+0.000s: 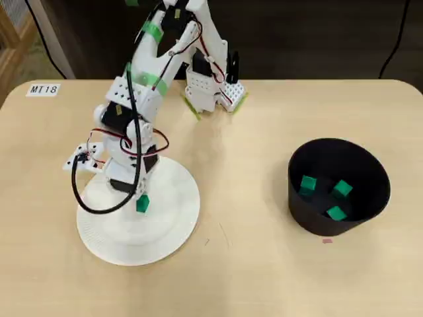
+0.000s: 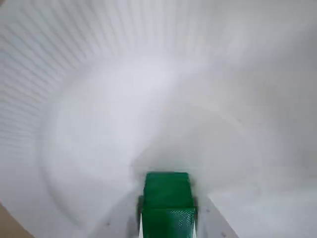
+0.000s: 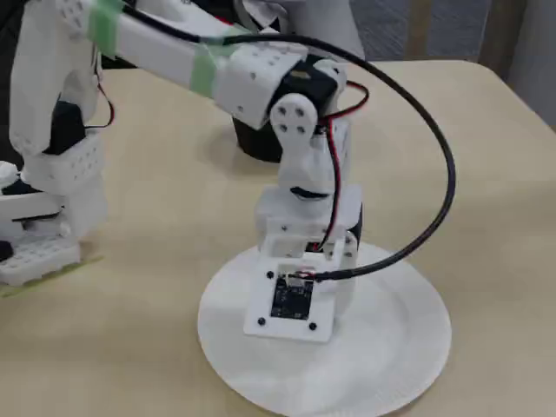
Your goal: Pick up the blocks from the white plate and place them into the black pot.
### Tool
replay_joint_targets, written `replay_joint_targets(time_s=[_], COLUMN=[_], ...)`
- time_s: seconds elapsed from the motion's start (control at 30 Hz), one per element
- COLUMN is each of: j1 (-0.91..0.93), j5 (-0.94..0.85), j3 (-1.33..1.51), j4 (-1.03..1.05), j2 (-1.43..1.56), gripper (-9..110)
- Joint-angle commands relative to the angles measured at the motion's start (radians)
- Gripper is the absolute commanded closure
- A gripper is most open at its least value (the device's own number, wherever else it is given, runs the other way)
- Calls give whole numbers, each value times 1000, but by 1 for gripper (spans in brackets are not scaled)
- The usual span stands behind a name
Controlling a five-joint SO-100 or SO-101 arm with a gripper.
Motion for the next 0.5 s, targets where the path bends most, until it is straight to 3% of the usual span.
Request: replay_joint_targets(time_s=[0.0, 0.23, 0.47], j1=[-17, -44, -212], j5=[5, 6, 101], j3=[-44, -52, -54], j4=[-6, -43, -262], j2=[0, 63, 331], gripper=[104, 104, 104])
